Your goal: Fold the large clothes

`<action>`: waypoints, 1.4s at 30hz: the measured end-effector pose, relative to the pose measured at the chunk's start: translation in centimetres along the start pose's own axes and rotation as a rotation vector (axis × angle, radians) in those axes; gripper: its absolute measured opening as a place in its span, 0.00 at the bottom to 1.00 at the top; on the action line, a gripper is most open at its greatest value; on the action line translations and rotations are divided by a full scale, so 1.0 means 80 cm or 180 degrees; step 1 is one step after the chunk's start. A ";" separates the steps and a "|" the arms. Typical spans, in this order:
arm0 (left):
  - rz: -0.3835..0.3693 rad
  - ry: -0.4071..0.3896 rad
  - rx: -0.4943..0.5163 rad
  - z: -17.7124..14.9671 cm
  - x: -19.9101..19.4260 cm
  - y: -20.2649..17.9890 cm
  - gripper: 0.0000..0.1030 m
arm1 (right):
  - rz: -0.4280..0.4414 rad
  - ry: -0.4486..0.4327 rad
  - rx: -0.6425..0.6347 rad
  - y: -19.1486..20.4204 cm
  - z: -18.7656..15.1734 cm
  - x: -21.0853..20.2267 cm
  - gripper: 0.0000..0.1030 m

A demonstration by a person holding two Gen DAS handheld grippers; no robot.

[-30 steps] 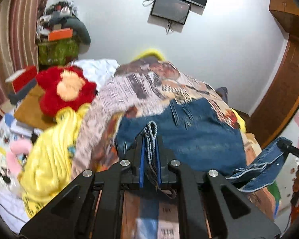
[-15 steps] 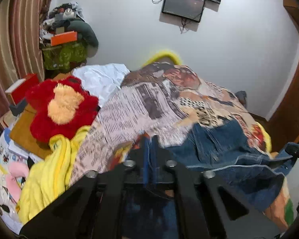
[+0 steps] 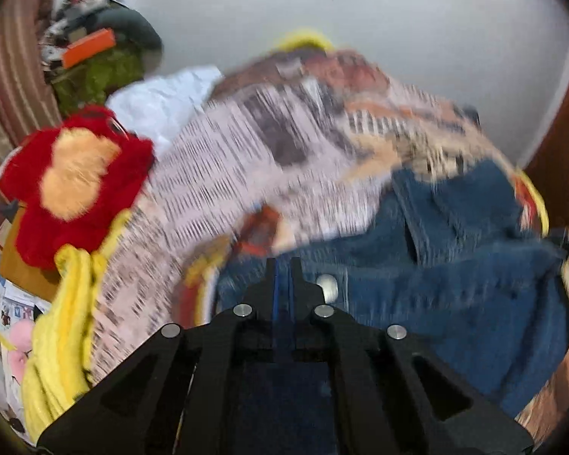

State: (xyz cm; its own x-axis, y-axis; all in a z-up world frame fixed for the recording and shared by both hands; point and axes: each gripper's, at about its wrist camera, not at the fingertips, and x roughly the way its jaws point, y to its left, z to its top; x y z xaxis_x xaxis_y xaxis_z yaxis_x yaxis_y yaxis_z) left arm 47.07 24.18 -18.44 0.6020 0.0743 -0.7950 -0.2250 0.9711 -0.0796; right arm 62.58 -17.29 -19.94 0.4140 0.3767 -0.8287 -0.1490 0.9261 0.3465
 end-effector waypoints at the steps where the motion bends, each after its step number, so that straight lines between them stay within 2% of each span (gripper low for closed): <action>1: -0.0018 0.0104 0.0040 -0.006 0.008 -0.003 0.14 | 0.0057 0.0029 0.0062 -0.004 0.003 0.000 0.13; 3: -0.0025 0.0288 0.0093 -0.018 0.026 -0.007 0.29 | 0.0101 0.0063 0.0053 -0.004 0.008 -0.004 0.13; 4: -0.0039 0.0348 0.0099 -0.024 0.032 -0.007 0.43 | 0.0071 0.0065 -0.0055 0.002 0.010 -0.010 0.13; 5: -0.0065 0.0406 0.0096 -0.029 0.039 -0.007 0.51 | 0.0034 0.0057 -0.0146 0.007 0.011 -0.015 0.13; 9: -0.0200 0.0676 0.0055 -0.044 0.069 -0.006 0.55 | -0.0127 -0.0022 -0.0536 0.031 0.014 -0.041 0.13; 12: -0.0069 0.0651 0.0060 -0.045 0.076 -0.003 0.62 | -0.0099 -0.0058 -0.0597 0.036 0.017 -0.056 0.13; 15: -0.0143 0.0659 -0.0064 -0.045 0.081 0.004 0.64 | -0.0018 -0.0046 -0.0551 0.031 0.021 -0.065 0.13; 16: -0.0156 0.0649 -0.0075 -0.045 0.082 0.005 0.61 | -0.0008 -0.0040 -0.0556 0.030 0.021 -0.066 0.13; 17: -0.0169 0.0629 -0.0058 -0.047 0.083 0.004 0.52 | 0.0008 -0.0029 -0.0569 0.029 0.023 -0.068 0.14; 18: -0.0139 0.0630 -0.0042 -0.048 0.084 0.003 0.50 | -0.0004 -0.0038 -0.0578 0.028 0.024 -0.070 0.14; 19: -0.0044 0.0623 -0.0023 -0.051 0.086 0.001 0.44 | -0.0070 -0.0100 -0.0588 0.027 0.025 -0.076 0.15; 22: 0.0112 0.0583 0.0012 -0.051 0.090 -0.001 0.32 | -0.0950 -0.0718 -0.0706 0.020 0.034 -0.114 0.15; 23: 0.0155 0.0544 -0.0027 -0.050 0.086 -0.001 0.24 | -0.1040 -0.0843 -0.0662 0.007 0.040 -0.131 0.15; 25: 0.0272 0.0375 0.0012 -0.048 0.071 -0.004 0.10 | -0.0968 -0.0839 -0.0486 -0.017 0.045 -0.152 0.15; 26: 0.0373 0.0228 0.0131 -0.044 0.059 -0.010 0.06 | -0.0908 -0.0817 -0.0457 -0.027 0.045 -0.160 0.15; 29: 0.0585 -0.0045 0.0304 -0.034 0.029 -0.022 0.05 | -0.0861 -0.0677 -0.0638 -0.032 0.028 -0.165 0.15; 33: 0.0645 -0.0224 0.0287 -0.012 0.002 -0.018 0.05 | -0.0784 -0.0598 -0.0910 -0.009 -0.006 -0.150 0.15; 35: 0.0658 -0.0203 0.0263 -0.009 0.000 -0.010 0.05 | -0.0603 -0.0508 -0.0973 0.009 -0.023 -0.134 0.15; 38: 0.0592 -0.0022 0.0181 -0.005 0.015 0.004 0.05 | -0.0369 -0.0369 -0.1093 0.045 -0.043 -0.108 0.15; 42: 0.0519 0.0098 0.0065 -0.015 0.035 0.011 0.06 | -0.0251 -0.0225 -0.1366 0.098 -0.071 -0.072 0.15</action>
State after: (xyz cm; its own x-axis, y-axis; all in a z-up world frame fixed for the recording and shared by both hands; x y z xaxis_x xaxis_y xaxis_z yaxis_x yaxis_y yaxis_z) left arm 47.65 24.96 -21.43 0.5349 0.2248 -0.8145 -0.3021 0.9511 0.0641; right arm 53.94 -12.07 -14.97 0.4973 0.3161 -0.8080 -0.4677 0.8820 0.0572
